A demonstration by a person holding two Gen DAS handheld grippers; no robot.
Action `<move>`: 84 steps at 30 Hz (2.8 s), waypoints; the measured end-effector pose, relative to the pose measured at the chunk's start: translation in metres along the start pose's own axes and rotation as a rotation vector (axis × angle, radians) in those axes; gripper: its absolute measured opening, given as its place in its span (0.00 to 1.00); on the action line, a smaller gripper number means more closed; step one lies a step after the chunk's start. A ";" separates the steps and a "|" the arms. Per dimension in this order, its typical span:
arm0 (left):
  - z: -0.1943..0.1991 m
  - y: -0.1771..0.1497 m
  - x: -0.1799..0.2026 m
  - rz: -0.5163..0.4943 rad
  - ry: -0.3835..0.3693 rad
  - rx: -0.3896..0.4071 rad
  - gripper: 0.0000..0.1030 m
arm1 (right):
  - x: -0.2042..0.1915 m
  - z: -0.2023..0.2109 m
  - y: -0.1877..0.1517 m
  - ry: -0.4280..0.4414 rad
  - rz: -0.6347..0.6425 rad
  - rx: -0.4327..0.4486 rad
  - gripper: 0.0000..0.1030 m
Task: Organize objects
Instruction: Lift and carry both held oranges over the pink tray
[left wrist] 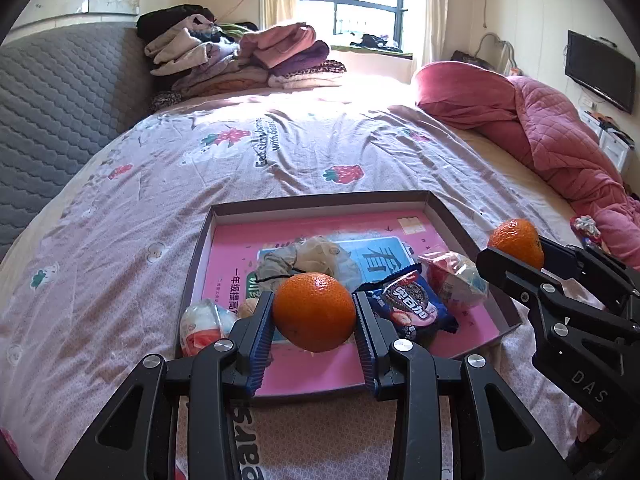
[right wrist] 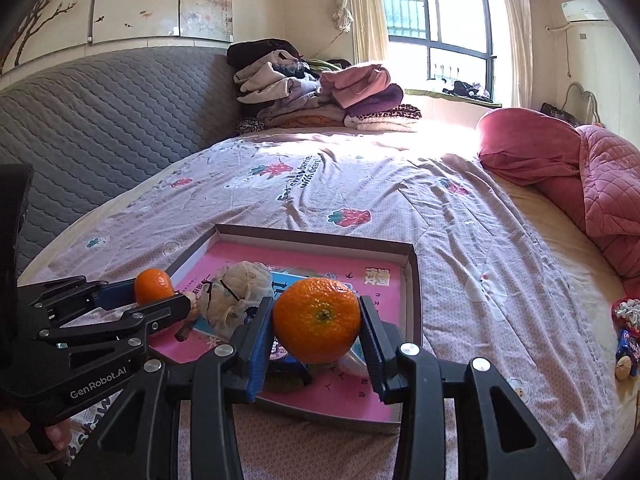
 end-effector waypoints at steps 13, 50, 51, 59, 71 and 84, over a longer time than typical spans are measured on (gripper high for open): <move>-0.023 0.016 0.000 0.012 0.008 0.001 0.38 | 0.002 -0.015 0.003 0.011 -0.004 -0.011 0.40; -0.063 -0.022 0.004 -0.008 -0.014 -0.085 0.38 | 0.017 -0.040 -0.035 0.006 -0.048 -0.124 0.40; -0.063 -0.023 0.004 -0.009 -0.014 -0.086 0.38 | 0.017 -0.040 -0.035 0.008 -0.049 -0.126 0.40; -0.063 -0.026 0.005 -0.014 -0.013 -0.088 0.38 | 0.017 -0.040 -0.038 0.013 -0.051 -0.135 0.40; -0.065 -0.030 0.005 -0.014 -0.022 -0.101 0.38 | 0.014 -0.043 -0.047 0.025 -0.056 -0.159 0.40; -0.069 -0.032 0.007 -0.022 -0.023 -0.107 0.38 | 0.017 -0.057 -0.059 0.002 -0.056 -0.190 0.40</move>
Point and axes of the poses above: each gripper's, at about its wrist camera, not at the fingertips, and z roughly against the way its jaws point, x to its right, y to its top, the point moved 1 cm from there along -z, roughly the way its jaws point, and after that the axes turned 12 degrees about z, right-handed, at the moved point
